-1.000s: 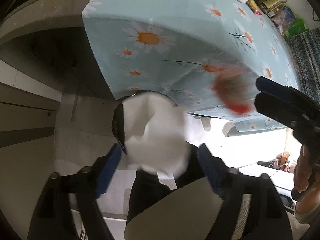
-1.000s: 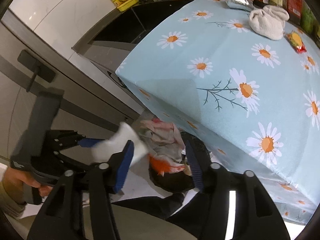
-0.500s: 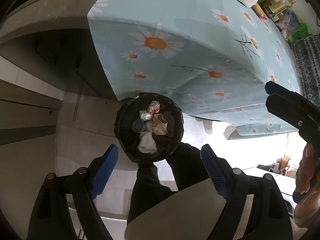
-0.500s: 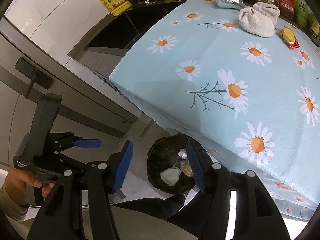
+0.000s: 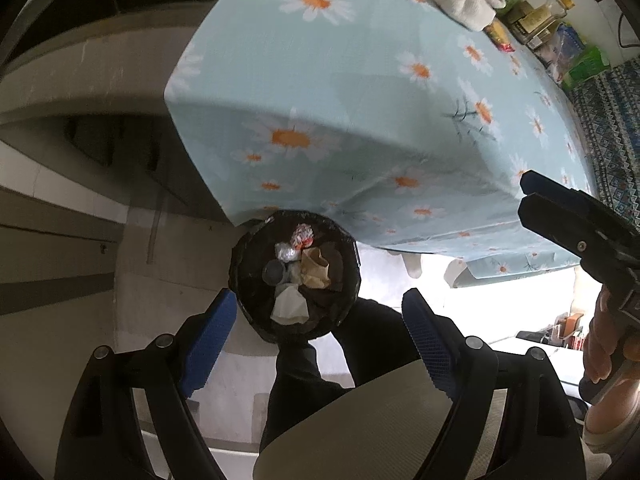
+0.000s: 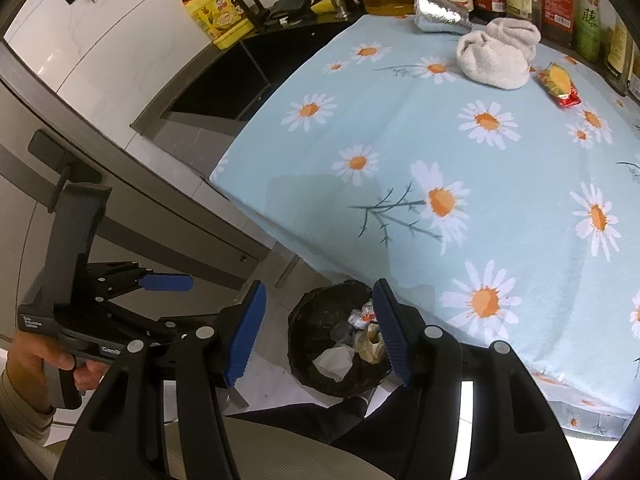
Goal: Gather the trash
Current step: 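Move both tools back up over the table toward the remaining trash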
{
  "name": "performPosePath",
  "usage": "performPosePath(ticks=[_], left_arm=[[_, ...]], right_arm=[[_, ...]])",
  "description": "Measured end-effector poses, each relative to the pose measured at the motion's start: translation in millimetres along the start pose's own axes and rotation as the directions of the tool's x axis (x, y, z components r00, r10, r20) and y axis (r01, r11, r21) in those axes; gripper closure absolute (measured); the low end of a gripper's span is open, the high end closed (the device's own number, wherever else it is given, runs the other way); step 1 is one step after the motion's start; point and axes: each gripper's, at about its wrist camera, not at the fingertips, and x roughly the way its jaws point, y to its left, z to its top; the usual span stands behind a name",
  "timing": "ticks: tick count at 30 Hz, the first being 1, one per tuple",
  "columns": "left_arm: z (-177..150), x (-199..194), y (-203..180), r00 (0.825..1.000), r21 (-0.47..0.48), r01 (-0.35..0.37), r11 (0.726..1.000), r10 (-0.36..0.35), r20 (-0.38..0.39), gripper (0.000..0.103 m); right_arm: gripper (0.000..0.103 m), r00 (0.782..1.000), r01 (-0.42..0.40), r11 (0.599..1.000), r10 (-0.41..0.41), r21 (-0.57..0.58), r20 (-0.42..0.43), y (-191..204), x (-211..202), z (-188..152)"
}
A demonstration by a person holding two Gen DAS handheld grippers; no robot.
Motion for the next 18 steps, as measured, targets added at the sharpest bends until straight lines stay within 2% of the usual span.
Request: performPosePath(ticks=[7,18], left_arm=[[23,-22,-8,0.999,0.025,0.014,1.000,-0.015,0.052,0.021],[81,-36,-40,0.994,0.068,0.019,0.998,-0.026,0.103,0.021]], right_arm=[[0.047,0.998,0.037,0.998,-0.040,0.040,0.057,-20,-19,15],[0.047,0.985,0.109,0.989,-0.121,0.101,0.120,-81,-49,43]])
